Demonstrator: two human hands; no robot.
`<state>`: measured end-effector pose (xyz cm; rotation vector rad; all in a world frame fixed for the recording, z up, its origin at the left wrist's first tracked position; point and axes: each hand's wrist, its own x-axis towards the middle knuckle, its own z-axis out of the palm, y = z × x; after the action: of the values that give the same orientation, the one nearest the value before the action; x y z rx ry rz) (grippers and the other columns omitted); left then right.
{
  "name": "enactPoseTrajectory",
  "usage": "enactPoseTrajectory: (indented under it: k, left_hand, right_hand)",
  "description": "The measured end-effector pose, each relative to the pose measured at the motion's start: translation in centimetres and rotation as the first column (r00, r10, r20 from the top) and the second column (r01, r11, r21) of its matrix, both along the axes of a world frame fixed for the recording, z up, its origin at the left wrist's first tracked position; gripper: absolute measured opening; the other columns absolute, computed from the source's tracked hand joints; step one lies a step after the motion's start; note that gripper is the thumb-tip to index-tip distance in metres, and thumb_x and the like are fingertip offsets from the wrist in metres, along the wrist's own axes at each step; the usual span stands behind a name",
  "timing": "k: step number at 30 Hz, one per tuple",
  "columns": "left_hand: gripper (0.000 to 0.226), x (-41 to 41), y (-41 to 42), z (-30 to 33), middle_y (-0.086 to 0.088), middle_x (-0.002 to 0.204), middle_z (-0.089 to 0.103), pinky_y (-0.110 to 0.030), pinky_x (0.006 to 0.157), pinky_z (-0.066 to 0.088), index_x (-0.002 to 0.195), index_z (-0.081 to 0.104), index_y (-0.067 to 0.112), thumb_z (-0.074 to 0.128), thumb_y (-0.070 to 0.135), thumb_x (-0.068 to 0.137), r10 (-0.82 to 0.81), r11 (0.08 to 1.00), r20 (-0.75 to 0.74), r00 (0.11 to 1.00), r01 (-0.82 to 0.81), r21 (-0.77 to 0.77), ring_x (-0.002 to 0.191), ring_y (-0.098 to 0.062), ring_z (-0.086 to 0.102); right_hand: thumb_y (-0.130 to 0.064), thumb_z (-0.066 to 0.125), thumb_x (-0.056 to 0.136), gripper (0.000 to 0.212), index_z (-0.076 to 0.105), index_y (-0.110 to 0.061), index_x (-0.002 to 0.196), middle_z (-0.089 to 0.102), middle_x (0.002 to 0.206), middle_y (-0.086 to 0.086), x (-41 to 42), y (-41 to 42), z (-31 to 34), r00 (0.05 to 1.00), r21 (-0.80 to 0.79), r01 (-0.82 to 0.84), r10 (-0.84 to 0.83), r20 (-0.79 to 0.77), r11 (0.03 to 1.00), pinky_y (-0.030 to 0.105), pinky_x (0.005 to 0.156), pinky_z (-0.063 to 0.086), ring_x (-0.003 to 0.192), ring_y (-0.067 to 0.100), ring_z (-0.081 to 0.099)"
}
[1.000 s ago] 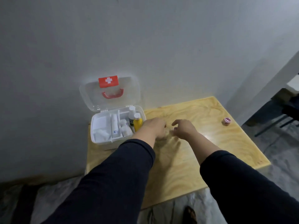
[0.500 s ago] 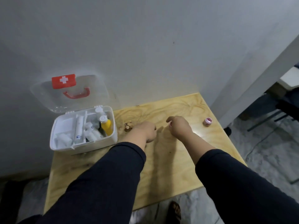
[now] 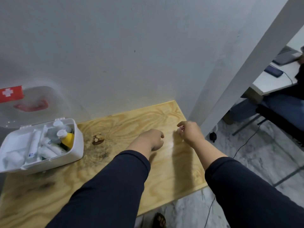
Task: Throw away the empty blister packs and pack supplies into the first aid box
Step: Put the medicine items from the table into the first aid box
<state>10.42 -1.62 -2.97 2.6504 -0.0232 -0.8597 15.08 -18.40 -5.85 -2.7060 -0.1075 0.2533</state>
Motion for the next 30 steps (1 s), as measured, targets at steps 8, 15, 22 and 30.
enactPoseTrajectory:
  k: [8,15,22,30]
  left_hand:
    - [0.043,-1.4,0.6,-0.3,-0.002,0.142,0.053,-0.038,0.103,0.048,0.143,0.047,0.020,0.044,0.024,0.100,0.049,0.999,0.000,0.999,-0.049,-0.013,0.125,-0.025,0.054]
    - [0.042,-2.5,4.1,1.5,-0.002,0.140,0.056,-0.038,0.102,0.048,0.140,0.050,0.022,0.045,0.025,0.099,0.134,0.991,0.073,0.988,-0.132,-0.025,0.124,-0.025,0.055]
    - [0.037,-5.5,12.1,5.1,-0.001,0.136,0.059,-0.038,0.104,0.047,0.132,0.059,0.022,0.049,0.025,0.097,0.361,0.931,0.193,0.912,-0.341,-0.129,0.121,-0.025,0.057]
    - [0.036,-12.2,23.4,9.1,-0.001,0.140,0.052,-0.041,0.098,0.050,0.130,0.058,0.025,0.047,0.020,0.096,0.519,0.852,0.355,0.778,-0.502,-0.146,0.121,-0.028,0.055]
  right_hand:
    - [-0.020,0.049,0.096,0.028,0.067,-0.017,0.117,0.065,0.117,0.008,0.1,0.0,-1.2,0.996,-0.088,-0.060,0.065,0.057,0.994,0.036,0.084,0.051,0.105,0.030,0.061]
    - [-0.020,0.071,0.080,0.024,0.074,-0.015,0.103,0.071,0.089,-0.004,-0.8,4.3,1.1,0.986,0.480,0.165,-0.129,-0.107,0.862,0.029,0.083,0.052,0.083,0.013,0.063]
    - [-0.007,0.081,0.073,0.037,0.071,-0.010,0.108,0.062,0.082,-0.004,-2.5,12.7,6.9,0.960,0.809,0.226,0.018,-0.281,0.543,0.027,0.081,0.055,0.073,0.009,0.060]
    - [-0.009,0.079,0.075,0.038,0.069,-0.007,0.112,0.063,0.084,0.000,-6.1,25.0,10.6,0.958,0.809,0.040,0.207,-0.197,0.587,0.024,0.071,0.054,0.076,0.014,0.058]
